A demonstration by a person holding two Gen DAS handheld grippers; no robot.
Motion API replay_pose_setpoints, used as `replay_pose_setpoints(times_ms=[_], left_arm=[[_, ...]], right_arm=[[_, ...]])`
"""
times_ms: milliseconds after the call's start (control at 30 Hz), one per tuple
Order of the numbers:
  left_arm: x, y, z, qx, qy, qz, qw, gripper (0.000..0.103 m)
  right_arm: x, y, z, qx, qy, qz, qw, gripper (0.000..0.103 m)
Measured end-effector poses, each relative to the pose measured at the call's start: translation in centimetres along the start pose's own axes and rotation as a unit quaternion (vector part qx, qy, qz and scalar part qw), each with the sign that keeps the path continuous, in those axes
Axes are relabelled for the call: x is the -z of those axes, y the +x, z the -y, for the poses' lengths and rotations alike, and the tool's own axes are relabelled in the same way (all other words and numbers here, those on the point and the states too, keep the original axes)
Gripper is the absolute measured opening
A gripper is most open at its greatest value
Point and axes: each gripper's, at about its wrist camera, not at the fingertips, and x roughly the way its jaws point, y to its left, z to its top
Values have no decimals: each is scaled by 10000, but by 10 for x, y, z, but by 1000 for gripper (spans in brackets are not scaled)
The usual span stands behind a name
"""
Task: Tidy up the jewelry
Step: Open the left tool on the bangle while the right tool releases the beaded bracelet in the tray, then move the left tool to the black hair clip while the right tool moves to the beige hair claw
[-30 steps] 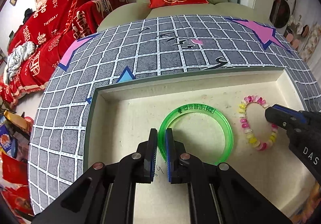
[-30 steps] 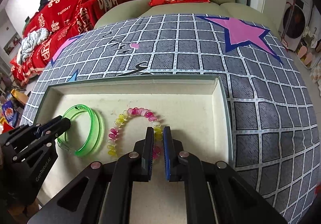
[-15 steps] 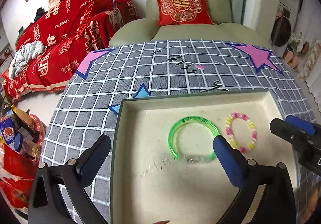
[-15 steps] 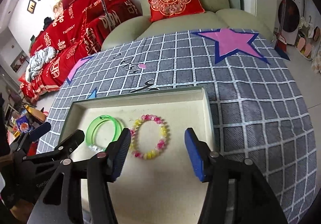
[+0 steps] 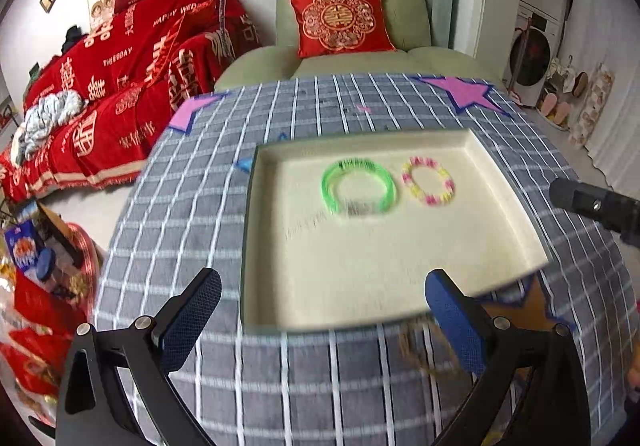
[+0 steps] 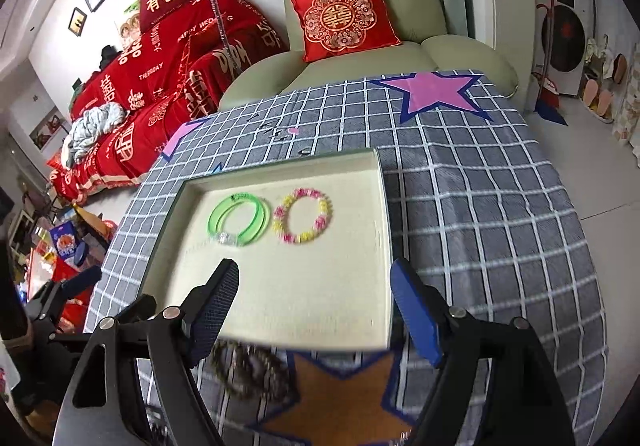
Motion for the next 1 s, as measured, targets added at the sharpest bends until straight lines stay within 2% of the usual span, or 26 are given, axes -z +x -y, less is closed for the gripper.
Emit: replay_pose_setpoints(times_ms=[367,567,733,1000], left_arm=[[57,-12,-11,7,-125,-267,9996,103],[91,-27,-28,-94,174,-256,9995,103],[118,-37,-46,-19,302,-229,9993,103],[146,-43,-75,92,435,-269,9987,103]], right_arm=[[58,-21,12,56,46,-305,9995,81],[96,-27,20,89,68,-526,9986,81],[125,-31,21,65,35,-669,9977,81],[152,-37,19,64,-204,-747,9970,81]])
